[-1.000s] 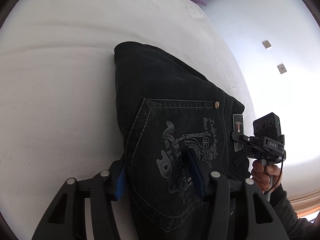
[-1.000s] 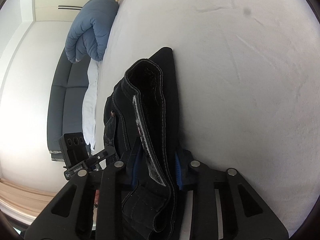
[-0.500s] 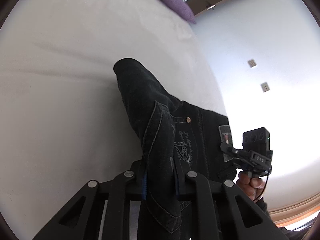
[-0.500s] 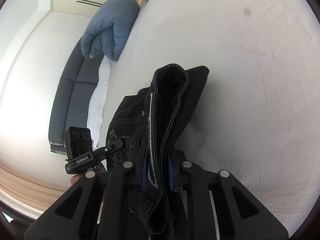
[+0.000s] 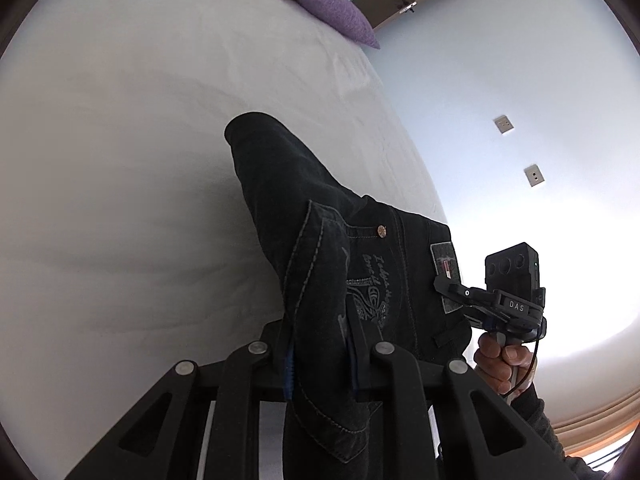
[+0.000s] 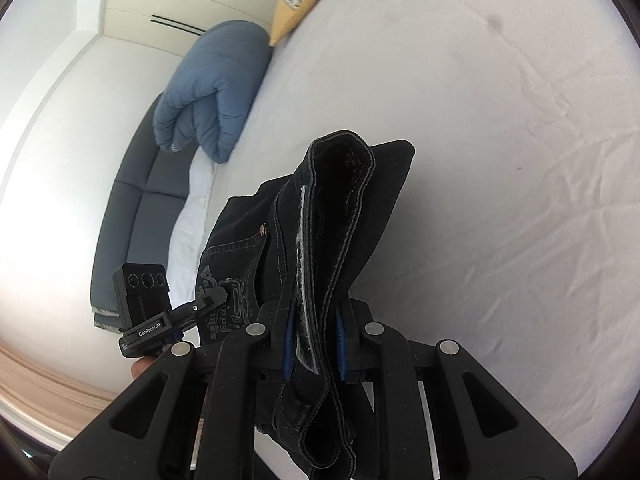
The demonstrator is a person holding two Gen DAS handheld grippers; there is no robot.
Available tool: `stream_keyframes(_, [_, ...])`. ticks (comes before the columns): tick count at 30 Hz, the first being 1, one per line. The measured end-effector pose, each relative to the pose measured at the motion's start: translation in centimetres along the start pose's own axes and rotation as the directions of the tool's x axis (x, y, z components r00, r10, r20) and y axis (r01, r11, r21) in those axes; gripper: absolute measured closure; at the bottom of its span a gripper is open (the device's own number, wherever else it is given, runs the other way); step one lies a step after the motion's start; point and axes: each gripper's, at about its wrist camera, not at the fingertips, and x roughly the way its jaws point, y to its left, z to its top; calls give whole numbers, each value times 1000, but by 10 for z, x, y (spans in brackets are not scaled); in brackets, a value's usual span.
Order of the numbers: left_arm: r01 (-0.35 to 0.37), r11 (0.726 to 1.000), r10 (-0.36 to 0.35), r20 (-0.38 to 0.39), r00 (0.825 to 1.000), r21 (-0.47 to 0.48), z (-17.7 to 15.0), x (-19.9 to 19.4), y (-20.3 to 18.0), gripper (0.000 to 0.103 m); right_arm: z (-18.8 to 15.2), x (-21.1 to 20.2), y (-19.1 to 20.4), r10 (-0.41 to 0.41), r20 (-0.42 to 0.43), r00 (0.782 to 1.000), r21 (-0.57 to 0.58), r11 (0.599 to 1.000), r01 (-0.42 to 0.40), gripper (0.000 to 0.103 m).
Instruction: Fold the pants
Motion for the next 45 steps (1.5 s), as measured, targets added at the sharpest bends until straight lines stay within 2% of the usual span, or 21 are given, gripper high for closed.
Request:
stream_keyframes(3, [-16, 1000, 15, -51, 999, -25, -9, 19, 17, 81, 12, 12, -33, -49, -41, 998, 41, 998, 51, 88])
stream_keyframes(5, [7, 999, -10, -62, 998, -49, -10, 26, 26, 77, 12, 19, -55, -51, -65, 997, 67, 996, 56, 88])
stream_keyframes(8, [32, 995, -38, -71, 997, -92, -15, 31, 42, 66, 8, 21, -72, -6, -51, 999, 74, 997, 10, 88])
stream_keyframes(11, [68, 989, -76, -59, 995, -134, -18, 34, 50, 64, 10, 19, -82, 30, -44, 999, 87, 996, -26, 88])
stream_keyframes(15, [69, 988, -76, -53, 996, -135, -18, 31, 53, 61, -1, 13, -89, 68, -55, 996, 111, 992, -62, 84])
stream_keyframes(19, [52, 990, -54, -9, 998, -132, -16, 14, 61, 37, -3, 3, -78, 36, -22, 999, 126, 991, -33, 74])
stream_keyframes(21, [44, 991, -42, 16, 999, -129, -16, 4, 62, 31, -8, -10, -75, 17, 2, 1000, 128, 992, -17, 61])
stream_keyframes(23, [38, 993, -34, 39, 999, -112, -21, -8, 62, 23, -16, -26, -73, 5, 34, 999, 134, 991, -9, 58])
stream_keyframes(24, [23, 995, -18, 49, 999, -98, -24, -14, 58, 19, -20, -34, -70, -11, 49, 999, 134, 991, 4, 58])
stream_keyframes(26, [-36, 998, 40, 97, 994, -43, -36, -31, 44, 3, -32, -54, -68, -14, 86, 996, 141, 990, 2, 56])
stream_keyframes(27, [-53, 998, 55, 128, 990, -21, -42, -39, 38, 1, -37, -61, -64, -20, 107, 994, 141, 990, 4, 53])
stream_keyframes(28, [-75, 997, 74, 176, 982, -3, -52, -50, 32, 0, -43, -70, -60, -28, 130, 991, 135, 991, 11, 50])
stream_keyframes(30, [-112, 994, 103, 258, 961, 20, -76, -66, 19, 0, -58, -87, -52, -39, 180, 983, 112, 994, 19, 38])
stream_keyframes(32, [-164, 985, 142, 301, 943, 49, -97, -74, 6, 0, -74, -101, -42, -57, 224, 973, 102, 994, 35, 32])
stream_keyframes(33, [-191, 980, 163, 324, 932, 55, -109, -78, 1, 0, -86, -109, -37, -78, 253, 964, 96, 994, 55, 31])
stream_keyframes(36, [-276, 960, 233, 410, 882, 48, -145, -95, -17, 0, -114, -125, -25, -121, 299, 946, 76, 992, 103, 31])
stream_keyframes(39, [-419, 906, 333, 505, 796, 63, -180, -111, -43, 0, -148, -138, -4, -195, 341, 919, 27, 980, 198, 31])
stream_keyframes(40, [-474, 877, 358, 558, 749, 74, -193, -120, -55, 0, -161, -142, 7, -233, 365, 901, -5, 968, 252, 31])
stream_keyframes(41, [-507, 857, 366, 590, 720, 88, -202, -126, -65, 0, -173, -146, 17, -269, 388, 881, -29, 952, 304, 31])
stream_keyframes(43, [-578, 807, 380, 645, 663, 120, -219, -137, -89, 0, -200, -156, 41, -329, 468, 820, -93, 904, 416, 31])
stream_keyframes(45, [-626, 767, 377, 691, 617, 140, -230, -147, -106, 0, -227, -171, 62, -356, 550, 755, -129, 858, 498, 31])
